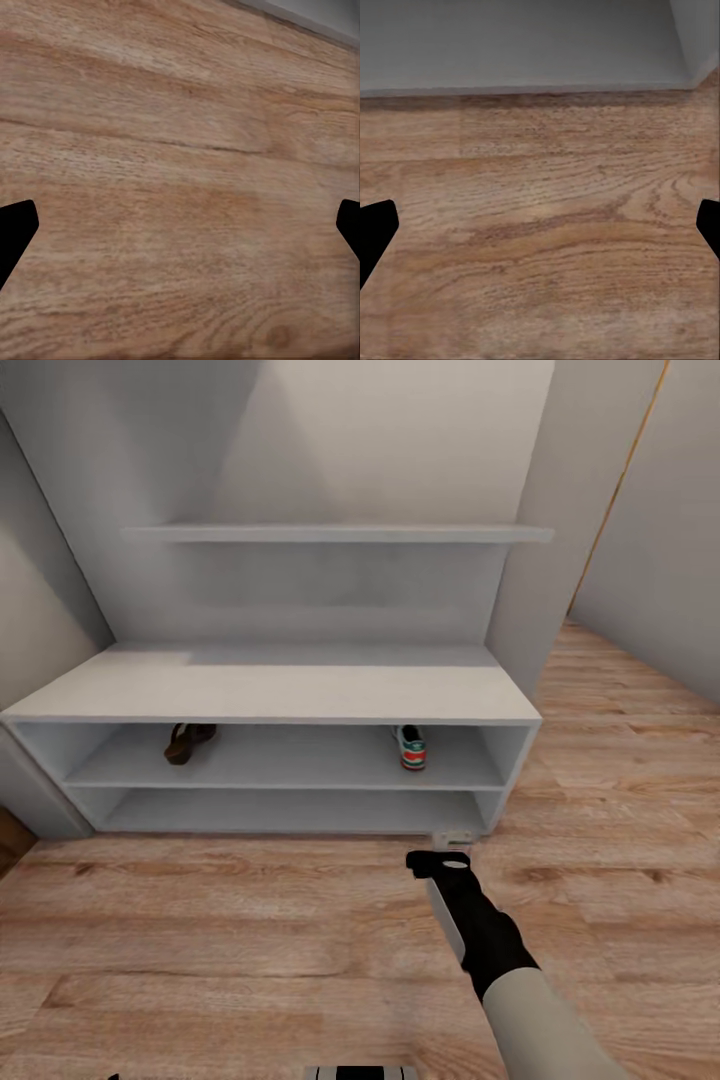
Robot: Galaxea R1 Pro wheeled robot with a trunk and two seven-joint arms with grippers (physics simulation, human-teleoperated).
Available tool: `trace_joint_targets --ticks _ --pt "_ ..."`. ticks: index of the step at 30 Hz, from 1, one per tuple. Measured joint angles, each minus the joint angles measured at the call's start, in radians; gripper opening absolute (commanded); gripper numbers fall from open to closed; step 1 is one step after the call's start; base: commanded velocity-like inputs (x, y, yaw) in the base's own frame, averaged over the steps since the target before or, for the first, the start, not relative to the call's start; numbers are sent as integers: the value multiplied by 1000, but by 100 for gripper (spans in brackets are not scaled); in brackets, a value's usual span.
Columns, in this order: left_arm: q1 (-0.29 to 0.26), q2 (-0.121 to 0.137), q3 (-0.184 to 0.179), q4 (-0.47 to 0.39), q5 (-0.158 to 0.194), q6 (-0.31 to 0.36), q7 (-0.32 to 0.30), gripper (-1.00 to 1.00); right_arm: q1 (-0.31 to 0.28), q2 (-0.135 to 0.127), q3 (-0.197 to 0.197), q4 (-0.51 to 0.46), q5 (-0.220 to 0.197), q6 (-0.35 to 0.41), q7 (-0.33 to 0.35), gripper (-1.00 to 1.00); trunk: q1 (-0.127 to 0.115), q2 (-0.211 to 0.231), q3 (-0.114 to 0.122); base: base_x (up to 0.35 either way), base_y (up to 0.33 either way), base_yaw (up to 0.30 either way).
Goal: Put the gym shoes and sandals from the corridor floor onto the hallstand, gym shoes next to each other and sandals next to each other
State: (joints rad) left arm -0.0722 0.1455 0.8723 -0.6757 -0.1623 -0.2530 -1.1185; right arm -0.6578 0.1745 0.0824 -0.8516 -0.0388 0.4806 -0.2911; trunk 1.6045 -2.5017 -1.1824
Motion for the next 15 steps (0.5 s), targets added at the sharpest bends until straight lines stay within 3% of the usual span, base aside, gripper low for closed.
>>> trace_joint_targets --ticks 4,6,8,9,13,15 --pt "0 0 0 0 0 0 0 100 1 0 -1 46 0 -6 1 100 0 0 0 -42 0 0" --pt "0 0 0 0 1 0 0 100 1 0 -1 124 0 -43 3 100 0 0 0 -11 0 0" --pt "0 0 -1 0 4 0 0 100 2 0 -1 179 0 -90 4 100 0 0 0 -4 0 0" --pt "0 1 -1 0 6 0 0 100 2 0 -2 277 -1 -191 6 100 0 0 0 -2 0 0" --pt "0 1 -1 0 5 0 0 100 2 -1 -6 378 1 -281 9 100 0 0 0 -1 0 0" --pt "0 1 -1 0 5 0 0 100 2 -21 -5 449 1 -346 11 100 0 0 0 0 0 0"
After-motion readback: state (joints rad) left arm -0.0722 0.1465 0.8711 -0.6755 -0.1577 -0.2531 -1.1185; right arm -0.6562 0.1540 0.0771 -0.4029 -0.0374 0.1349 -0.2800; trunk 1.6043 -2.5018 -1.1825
